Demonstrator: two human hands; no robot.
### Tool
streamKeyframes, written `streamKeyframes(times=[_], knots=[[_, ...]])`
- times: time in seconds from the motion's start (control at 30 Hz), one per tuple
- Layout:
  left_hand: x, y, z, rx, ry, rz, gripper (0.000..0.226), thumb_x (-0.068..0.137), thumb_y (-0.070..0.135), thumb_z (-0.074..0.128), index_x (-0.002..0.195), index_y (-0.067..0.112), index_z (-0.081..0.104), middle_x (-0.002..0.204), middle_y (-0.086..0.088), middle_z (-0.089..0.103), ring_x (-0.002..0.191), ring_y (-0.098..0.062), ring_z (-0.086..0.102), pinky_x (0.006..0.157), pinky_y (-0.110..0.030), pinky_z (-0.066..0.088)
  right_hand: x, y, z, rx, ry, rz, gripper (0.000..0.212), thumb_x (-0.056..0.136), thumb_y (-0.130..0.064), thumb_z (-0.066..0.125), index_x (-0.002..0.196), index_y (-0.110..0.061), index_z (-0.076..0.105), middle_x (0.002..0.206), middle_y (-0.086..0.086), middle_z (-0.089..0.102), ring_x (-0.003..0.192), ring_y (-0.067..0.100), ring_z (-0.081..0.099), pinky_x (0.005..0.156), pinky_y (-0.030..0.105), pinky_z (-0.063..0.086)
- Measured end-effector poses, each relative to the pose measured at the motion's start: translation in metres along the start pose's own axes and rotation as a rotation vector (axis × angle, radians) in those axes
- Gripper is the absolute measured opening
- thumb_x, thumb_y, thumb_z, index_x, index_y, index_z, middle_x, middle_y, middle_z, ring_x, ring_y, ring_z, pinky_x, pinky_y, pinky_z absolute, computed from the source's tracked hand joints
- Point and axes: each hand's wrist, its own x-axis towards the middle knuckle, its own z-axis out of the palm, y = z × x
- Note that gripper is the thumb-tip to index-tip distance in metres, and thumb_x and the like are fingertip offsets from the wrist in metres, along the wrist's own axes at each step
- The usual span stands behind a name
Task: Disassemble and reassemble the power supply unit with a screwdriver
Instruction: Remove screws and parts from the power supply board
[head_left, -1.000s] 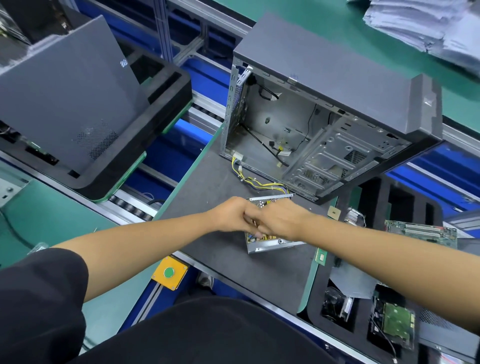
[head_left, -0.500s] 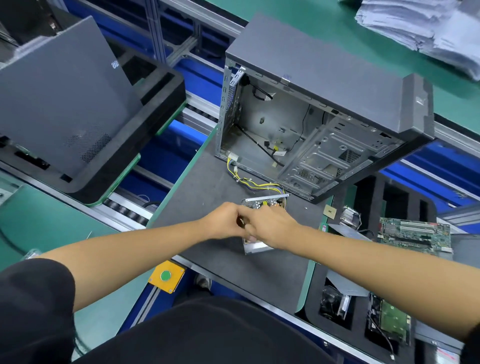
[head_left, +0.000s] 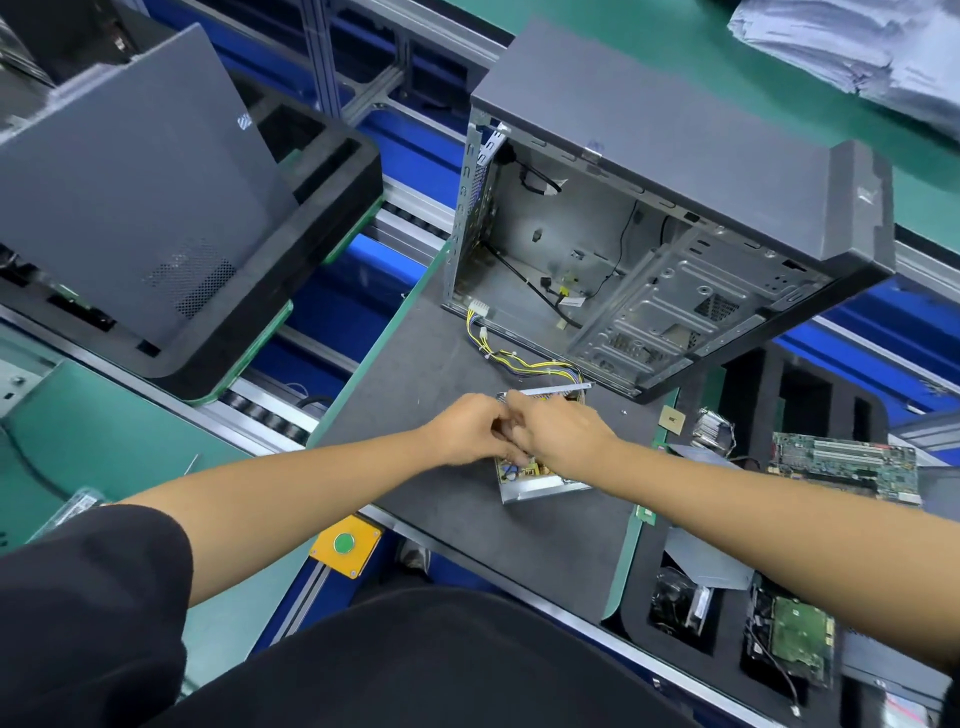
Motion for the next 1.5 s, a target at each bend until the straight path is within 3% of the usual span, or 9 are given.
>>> streamKeyframes(times=[0.1,0.2,0.33,0.43,0.57,0.83,1.0,1.27,1.5], knots=[[0.001,0.004,-0.002,0.013,-0.085,0.039,0.014,0.080,0.017,0.086,0.089,0.018,0.076,0.081,0.003,0.075,0.075,-0.005,0.063,0.075,-0.036,0.056,-0.002,0.006,-0.017,-0.200,-0.082,-0.280,0.025,0.092,-0.040,0.054,0.107,-0.024,0.042,0.084,-0.009,0.060,0.070,0.029,0.057,0.054,0.035,0.034],[0.002,0.008,-0.003,0.024,-0.160,0.049,0.011,0.088,0.002,0.072,0.096,0.009,0.075,0.082,0.008,0.078,0.075,-0.005,0.064,0.075,-0.037,0.057,0.001,0.011,-0.035,-0.537,-0.193,-0.612,0.023,0.096,-0.031,0.051,0.118,-0.024,0.047,0.092,-0.004,0.062,0.060,0.031,0.046,0.054,0.035,0.035],[0.005,0.009,-0.008,0.031,-0.146,0.074,0.023,0.072,0.014,0.090,0.088,0.022,0.076,0.081,0.007,0.076,0.074,-0.003,0.065,0.075,-0.032,0.054,-0.003,0.005,-0.020,-0.304,-0.127,-0.279,0.022,0.095,-0.024,0.049,0.116,-0.023,0.053,0.075,0.002,0.054,0.071,0.034,0.053,0.059,0.036,0.031],[0.004,0.008,-0.001,0.002,-0.081,0.082,0.028,0.064,0.022,0.095,0.084,0.028,0.077,0.074,0.010,0.074,0.068,-0.006,0.061,0.072,-0.032,0.052,-0.001,-0.001,-0.008,-0.235,-0.113,-0.111,0.028,0.094,-0.026,0.051,0.121,-0.022,0.055,0.088,0.008,0.065,0.080,0.035,0.060,0.062,0.035,0.034],[0.004,0.006,0.000,-0.030,-0.089,0.119,0.035,0.067,0.022,0.094,0.078,0.045,0.071,0.076,0.017,0.074,0.070,0.001,0.060,0.069,-0.025,0.051,0.004,-0.003,-0.014,-0.188,-0.137,-0.162,0.023,0.092,-0.030,0.054,0.115,-0.025,0.054,0.086,-0.006,0.061,0.078,0.025,0.056,0.056,0.034,0.033],[-0.003,-0.010,0.007,-0.175,-0.065,0.139,0.036,0.075,0.008,0.088,0.089,0.037,0.071,0.082,0.020,0.071,0.080,0.008,0.060,0.073,-0.013,0.048,0.007,-0.001,-0.021,-0.304,-0.126,-0.361,0.020,0.088,-0.032,0.058,0.106,-0.029,0.050,0.067,-0.008,0.048,0.065,0.026,0.047,0.056,0.034,0.032],[-0.003,-0.019,0.004,-0.156,-0.036,0.140,0.032,0.072,0.008,0.090,0.093,0.020,0.068,0.086,0.008,0.073,0.083,-0.004,0.066,0.076,-0.030,0.055,0.010,0.000,-0.022,-0.355,-0.119,-0.386,0.013,0.091,-0.029,0.053,0.104,-0.027,0.051,0.066,-0.009,0.049,0.065,0.025,0.048,0.055,0.034,0.032],[0.002,-0.043,-0.007,0.597,0.232,0.462,0.030,0.097,0.035,0.066,0.118,0.015,0.066,0.115,-0.003,0.062,0.108,-0.027,0.055,0.100,-0.041,0.042,0.006,0.011,-0.017,-0.400,-0.064,-0.401,0.016,0.088,-0.025,0.052,0.104,-0.024,0.051,0.056,-0.007,0.033,0.059,0.025,0.040,0.047,0.034,0.015],[0.005,-0.057,0.011,0.806,0.341,0.500,0.051,0.086,0.042,0.076,0.124,0.011,0.069,0.120,-0.011,0.066,0.110,-0.031,0.057,0.104,-0.042,0.044,0.001,0.008,-0.021,-0.356,-0.040,-0.389,0.034,0.089,-0.024,0.054,0.122,-0.030,0.055,0.061,-0.009,0.033,0.055,0.020,0.035,0.053,0.034,0.026]])
